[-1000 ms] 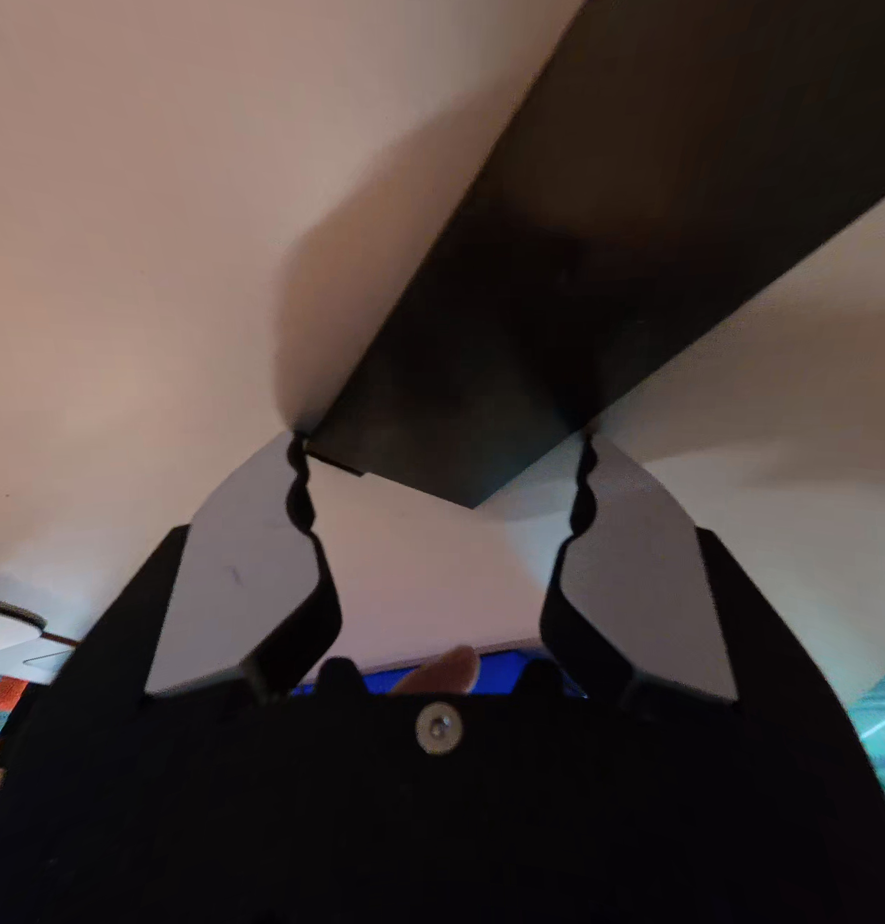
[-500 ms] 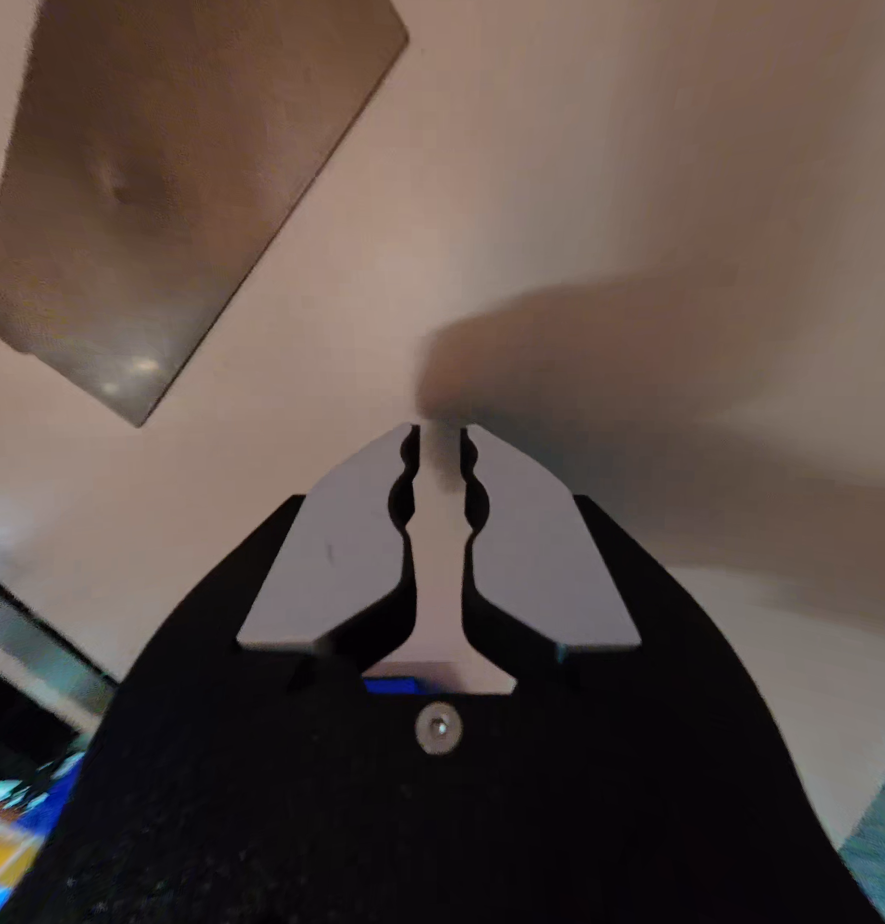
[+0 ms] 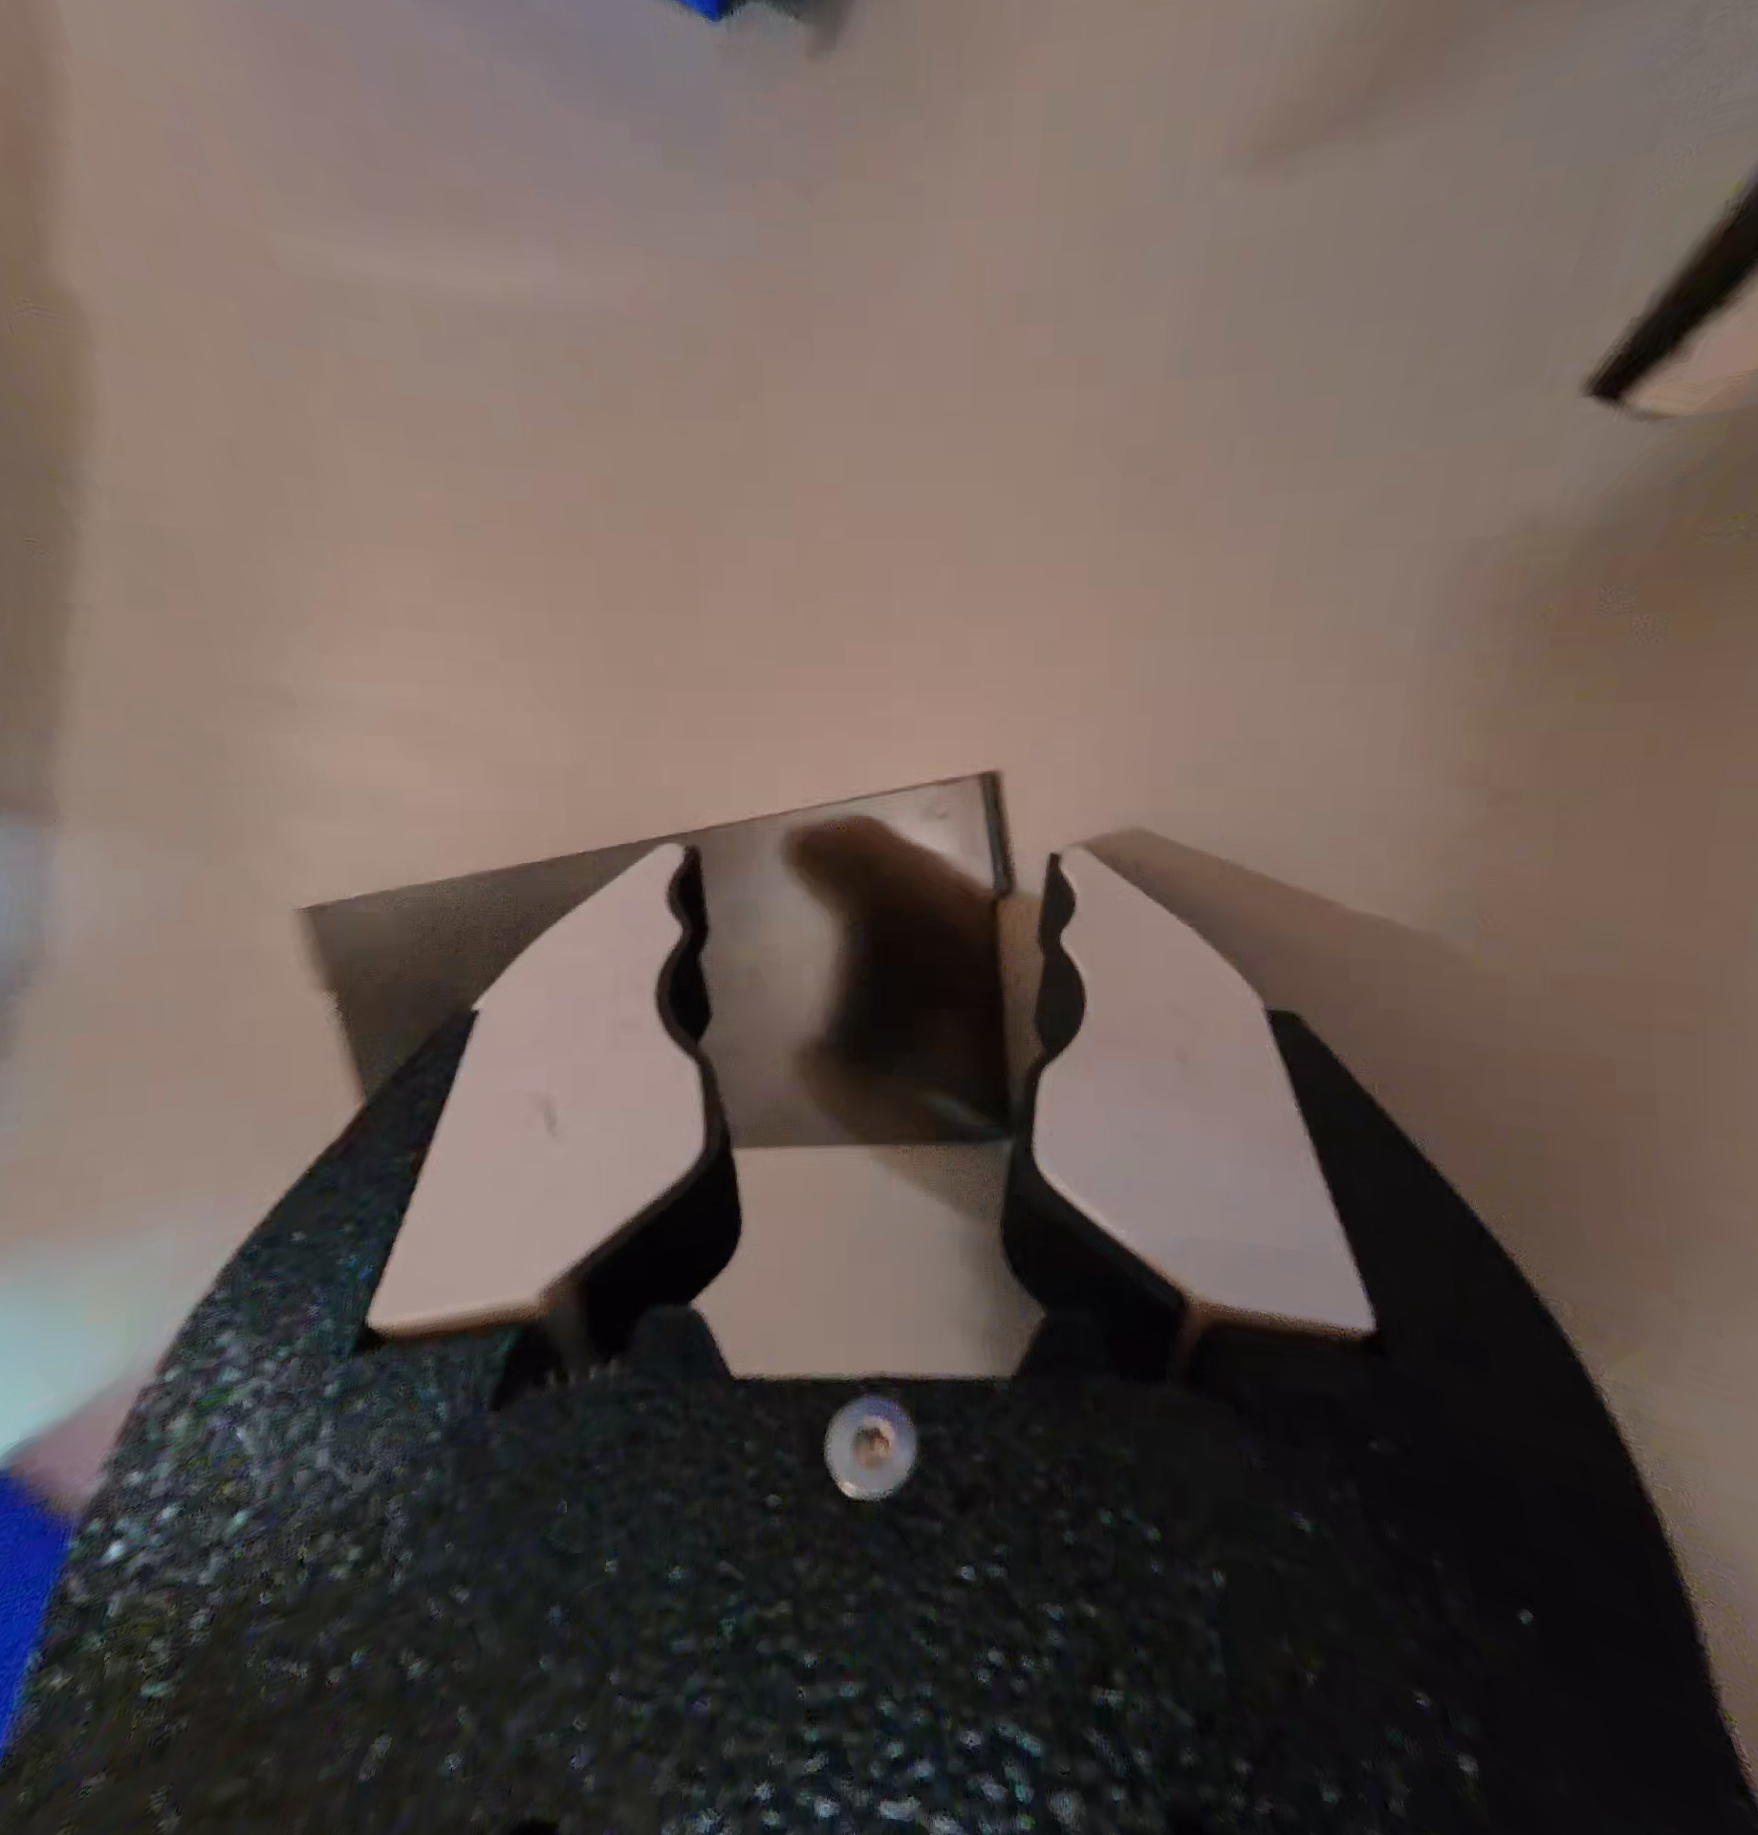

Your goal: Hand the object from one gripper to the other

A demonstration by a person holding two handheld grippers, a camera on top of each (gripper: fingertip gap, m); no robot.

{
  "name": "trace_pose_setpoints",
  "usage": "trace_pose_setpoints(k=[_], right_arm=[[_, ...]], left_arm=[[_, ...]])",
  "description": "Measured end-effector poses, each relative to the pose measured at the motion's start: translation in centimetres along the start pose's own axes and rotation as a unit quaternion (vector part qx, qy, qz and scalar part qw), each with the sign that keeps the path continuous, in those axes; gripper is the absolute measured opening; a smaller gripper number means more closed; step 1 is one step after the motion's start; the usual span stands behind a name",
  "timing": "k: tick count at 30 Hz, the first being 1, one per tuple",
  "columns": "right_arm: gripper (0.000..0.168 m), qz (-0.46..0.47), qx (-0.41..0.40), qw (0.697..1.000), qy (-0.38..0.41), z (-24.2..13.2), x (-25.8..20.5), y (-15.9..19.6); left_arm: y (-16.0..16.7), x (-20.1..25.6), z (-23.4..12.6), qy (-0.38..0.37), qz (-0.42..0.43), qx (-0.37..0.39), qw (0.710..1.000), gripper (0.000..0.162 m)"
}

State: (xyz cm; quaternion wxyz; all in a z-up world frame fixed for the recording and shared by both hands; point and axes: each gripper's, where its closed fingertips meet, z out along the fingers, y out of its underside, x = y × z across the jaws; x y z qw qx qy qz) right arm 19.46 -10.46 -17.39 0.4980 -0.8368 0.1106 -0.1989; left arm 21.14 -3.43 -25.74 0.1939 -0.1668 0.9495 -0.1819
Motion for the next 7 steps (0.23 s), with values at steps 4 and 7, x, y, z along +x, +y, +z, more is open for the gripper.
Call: trace_pose_setpoints(k=[4, 7], right_arm=[[0.079, 0.009, 0.012, 1.000, 0.000, -0.3, 0.5, 0.1], [0.079, 0.013, 0.013, 1.000, 0.000, -0.2, 0.6, 0.1]], left_arm=[[-0.5, 1.6, 0.8, 0.090, -0.062, 0.006, 0.994, 0.036], [-0.4, 1.6, 0.8, 0.084, -0.060, -0.006, 0.995, 0.022]])
